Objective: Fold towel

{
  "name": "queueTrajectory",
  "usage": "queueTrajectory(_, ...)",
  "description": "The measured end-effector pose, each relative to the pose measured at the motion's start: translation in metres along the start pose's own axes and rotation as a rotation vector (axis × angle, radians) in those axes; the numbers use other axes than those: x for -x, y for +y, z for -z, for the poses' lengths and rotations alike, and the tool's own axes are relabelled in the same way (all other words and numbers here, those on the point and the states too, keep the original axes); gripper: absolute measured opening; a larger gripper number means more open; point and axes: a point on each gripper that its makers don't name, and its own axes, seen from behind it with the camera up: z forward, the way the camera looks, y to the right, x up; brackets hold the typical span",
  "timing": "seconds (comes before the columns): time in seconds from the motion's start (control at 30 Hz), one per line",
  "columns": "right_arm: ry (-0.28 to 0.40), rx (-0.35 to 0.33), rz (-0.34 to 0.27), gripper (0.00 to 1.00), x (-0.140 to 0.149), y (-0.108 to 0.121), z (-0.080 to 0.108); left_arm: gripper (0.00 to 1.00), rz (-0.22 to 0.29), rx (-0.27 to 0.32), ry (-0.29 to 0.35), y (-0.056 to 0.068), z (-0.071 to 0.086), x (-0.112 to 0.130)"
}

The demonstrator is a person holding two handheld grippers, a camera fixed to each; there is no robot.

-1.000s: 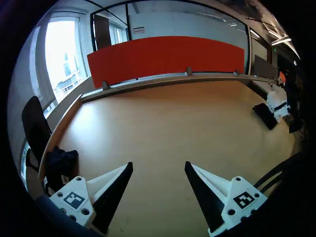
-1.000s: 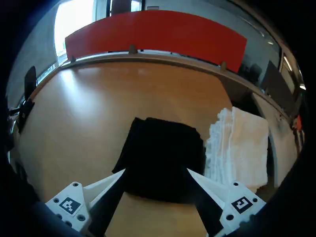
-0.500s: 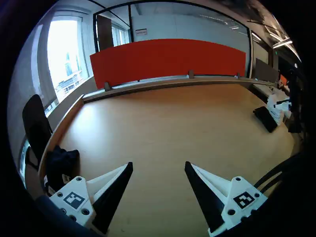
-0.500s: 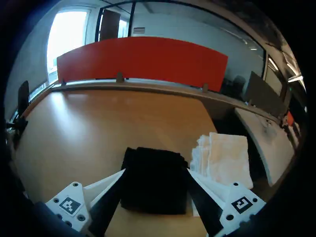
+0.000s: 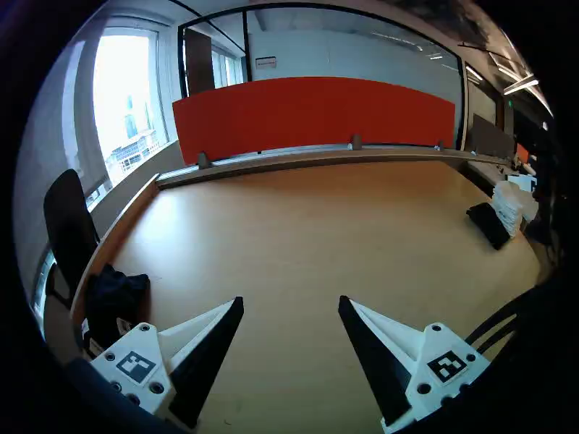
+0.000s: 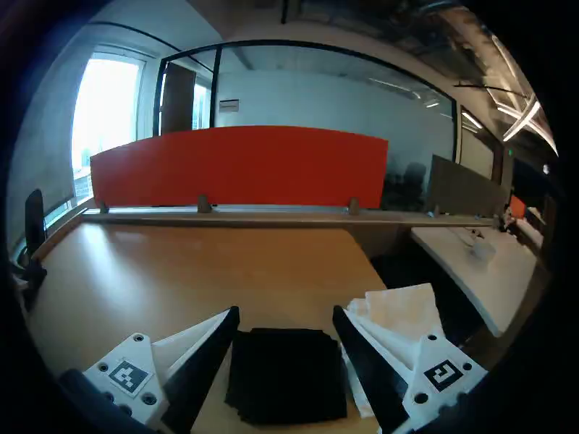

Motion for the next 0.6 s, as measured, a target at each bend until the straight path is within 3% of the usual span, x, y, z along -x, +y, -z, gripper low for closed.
queueTrajectory(0.27, 0.067, 0.068, 0.001, 1.0, -0.02, 0.003, 0.0, 0.98, 0.026, -0.01, 0.015, -0.005, 0.002, -0.001)
queueTrajectory(0.6, 0.188, 0.043, -0.012, 1.0, -0.058, -0.013, 0.009, 0.98, 0.052, -0.015, 0.033, -0.008, 0.003, -0.003)
